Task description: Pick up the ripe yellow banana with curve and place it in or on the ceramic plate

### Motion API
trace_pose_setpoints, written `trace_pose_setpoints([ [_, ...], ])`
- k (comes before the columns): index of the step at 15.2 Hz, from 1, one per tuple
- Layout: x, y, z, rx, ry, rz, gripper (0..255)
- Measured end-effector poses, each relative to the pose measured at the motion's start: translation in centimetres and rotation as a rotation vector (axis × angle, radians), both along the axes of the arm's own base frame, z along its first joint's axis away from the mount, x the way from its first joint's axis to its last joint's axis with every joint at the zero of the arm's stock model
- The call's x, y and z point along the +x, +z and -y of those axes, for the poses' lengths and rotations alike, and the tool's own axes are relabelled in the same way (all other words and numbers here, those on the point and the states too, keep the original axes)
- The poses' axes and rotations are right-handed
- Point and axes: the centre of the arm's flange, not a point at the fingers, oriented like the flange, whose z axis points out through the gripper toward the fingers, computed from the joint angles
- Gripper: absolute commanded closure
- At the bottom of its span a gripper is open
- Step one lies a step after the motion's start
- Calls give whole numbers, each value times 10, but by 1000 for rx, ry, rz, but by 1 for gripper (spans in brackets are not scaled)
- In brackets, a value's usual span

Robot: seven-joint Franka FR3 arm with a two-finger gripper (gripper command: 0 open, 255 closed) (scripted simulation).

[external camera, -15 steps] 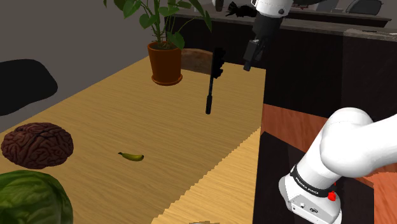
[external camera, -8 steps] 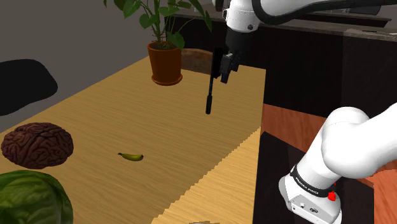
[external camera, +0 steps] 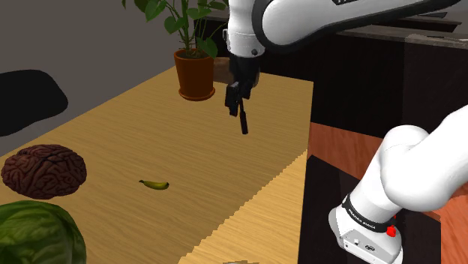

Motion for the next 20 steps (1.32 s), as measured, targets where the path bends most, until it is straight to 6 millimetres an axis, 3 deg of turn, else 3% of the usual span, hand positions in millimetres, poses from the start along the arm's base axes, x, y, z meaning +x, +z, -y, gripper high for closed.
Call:
trace_pose_setpoints([
  [10,34,-46,-116,-13,139,-36,0],
  [20,55,-103,-238,-25,277,-71,0],
])
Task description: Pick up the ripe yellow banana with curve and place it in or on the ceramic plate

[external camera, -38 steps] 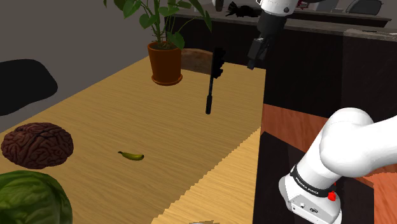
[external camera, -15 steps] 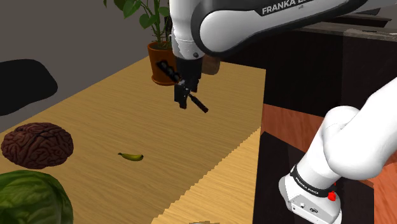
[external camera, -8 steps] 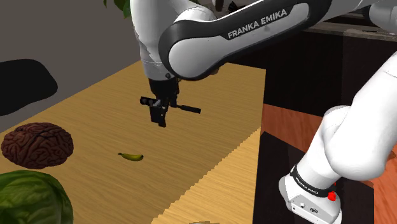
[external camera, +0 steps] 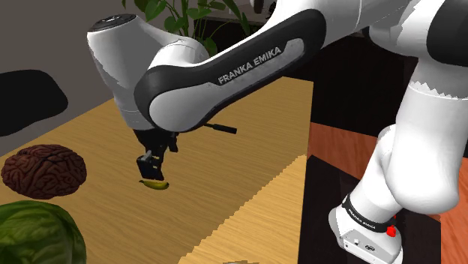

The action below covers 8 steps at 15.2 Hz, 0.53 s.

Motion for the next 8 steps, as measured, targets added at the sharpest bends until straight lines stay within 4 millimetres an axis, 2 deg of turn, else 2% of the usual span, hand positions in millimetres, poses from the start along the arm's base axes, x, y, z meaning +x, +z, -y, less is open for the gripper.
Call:
trace_pose_setpoints([
  [3,2,-13,-34,-4,39,-10,0],
  [5,3,-23,-40,-5,48,-12,0],
  [8,3,-40,-40,-5,51,-13,0],
])
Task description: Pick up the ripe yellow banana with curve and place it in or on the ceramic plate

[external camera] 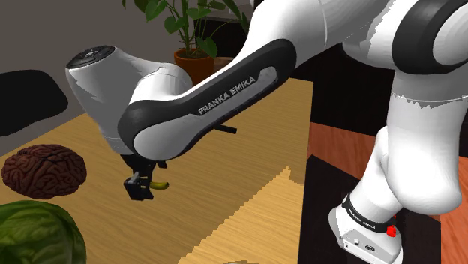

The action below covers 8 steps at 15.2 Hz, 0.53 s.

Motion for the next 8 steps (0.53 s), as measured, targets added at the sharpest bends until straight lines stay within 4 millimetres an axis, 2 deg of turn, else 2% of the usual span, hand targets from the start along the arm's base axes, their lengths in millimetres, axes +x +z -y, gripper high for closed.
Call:
trace_pose_setpoints([
  [4,2,-16,1,0,0,0,0],
  [8,2,-18,1,0,0,0,0],
])
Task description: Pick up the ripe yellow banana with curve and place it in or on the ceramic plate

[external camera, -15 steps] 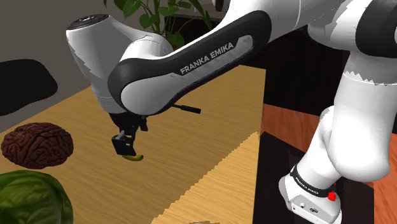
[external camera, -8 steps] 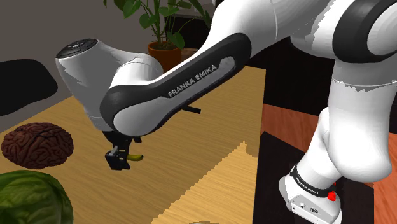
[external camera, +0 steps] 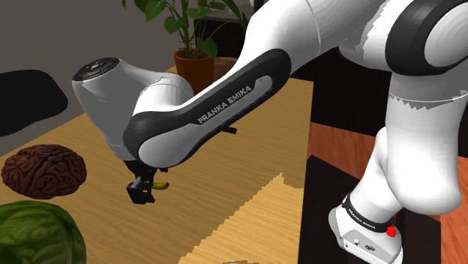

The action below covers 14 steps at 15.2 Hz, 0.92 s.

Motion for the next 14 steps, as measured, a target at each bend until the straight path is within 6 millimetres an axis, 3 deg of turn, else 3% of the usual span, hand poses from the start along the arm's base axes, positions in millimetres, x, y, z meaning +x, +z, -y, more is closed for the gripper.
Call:
trace_pose_setpoints([
  [1,0,0,0,0,0,0,0],
  [2,0,0,0,0,0,0,255],
  [14,0,7,-1,1,1,1,255],
])
